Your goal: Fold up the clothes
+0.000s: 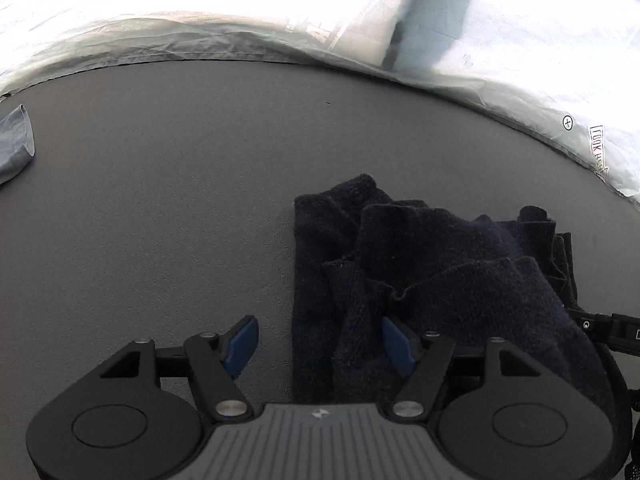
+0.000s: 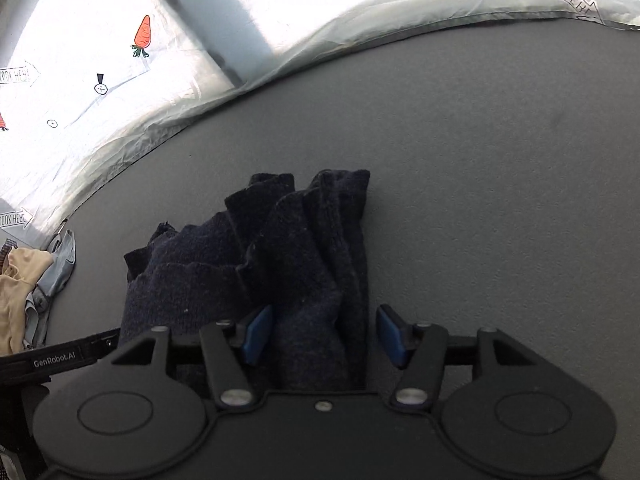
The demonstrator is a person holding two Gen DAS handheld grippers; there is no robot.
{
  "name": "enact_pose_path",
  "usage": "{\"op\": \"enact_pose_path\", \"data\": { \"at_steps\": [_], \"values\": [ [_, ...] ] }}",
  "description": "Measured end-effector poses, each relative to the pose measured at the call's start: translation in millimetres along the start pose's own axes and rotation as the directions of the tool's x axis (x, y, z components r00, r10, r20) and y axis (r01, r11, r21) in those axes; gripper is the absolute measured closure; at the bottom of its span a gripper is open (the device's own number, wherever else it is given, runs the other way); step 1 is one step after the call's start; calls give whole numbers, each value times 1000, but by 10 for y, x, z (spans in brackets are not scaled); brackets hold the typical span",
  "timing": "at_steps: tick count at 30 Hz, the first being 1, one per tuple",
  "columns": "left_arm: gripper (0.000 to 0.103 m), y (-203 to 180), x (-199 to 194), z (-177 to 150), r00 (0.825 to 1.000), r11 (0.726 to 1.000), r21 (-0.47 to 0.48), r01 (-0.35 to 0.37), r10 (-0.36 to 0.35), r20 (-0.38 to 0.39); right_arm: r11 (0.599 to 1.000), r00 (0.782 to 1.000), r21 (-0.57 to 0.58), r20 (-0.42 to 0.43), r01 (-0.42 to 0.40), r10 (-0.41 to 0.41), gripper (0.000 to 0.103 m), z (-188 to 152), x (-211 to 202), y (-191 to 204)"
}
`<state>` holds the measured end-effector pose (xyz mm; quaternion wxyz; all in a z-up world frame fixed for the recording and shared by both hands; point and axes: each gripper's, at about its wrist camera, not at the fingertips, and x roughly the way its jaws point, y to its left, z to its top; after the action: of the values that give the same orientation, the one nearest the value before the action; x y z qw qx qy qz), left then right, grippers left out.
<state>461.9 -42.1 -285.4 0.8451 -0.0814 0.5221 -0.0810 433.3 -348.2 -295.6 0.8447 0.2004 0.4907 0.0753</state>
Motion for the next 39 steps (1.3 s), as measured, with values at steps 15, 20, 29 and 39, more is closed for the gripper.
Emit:
{"op": "enact_pose_path", "data": {
  "at_steps": [15,20,29,39],
  "values": [
    [6,132,-5,-48,986,985,-45,165,-167,-29,997,993,43,-100,-60,64,0,133,140,65],
    [6,196,-37,-119,964,963,-79,256,-261,-58,987,987,73,-59,-143,148,0,82,82,-77],
    [4,254,-70,-343,898,893,-179,413,-432,-81,938,950,188,-61,-291,307,0,39,96,-210],
    [1,145,-80,-406,840,843,-192,502,-528,-123,895,913,246,-75,-372,401,0,-90,177,-67]
  ]
}}
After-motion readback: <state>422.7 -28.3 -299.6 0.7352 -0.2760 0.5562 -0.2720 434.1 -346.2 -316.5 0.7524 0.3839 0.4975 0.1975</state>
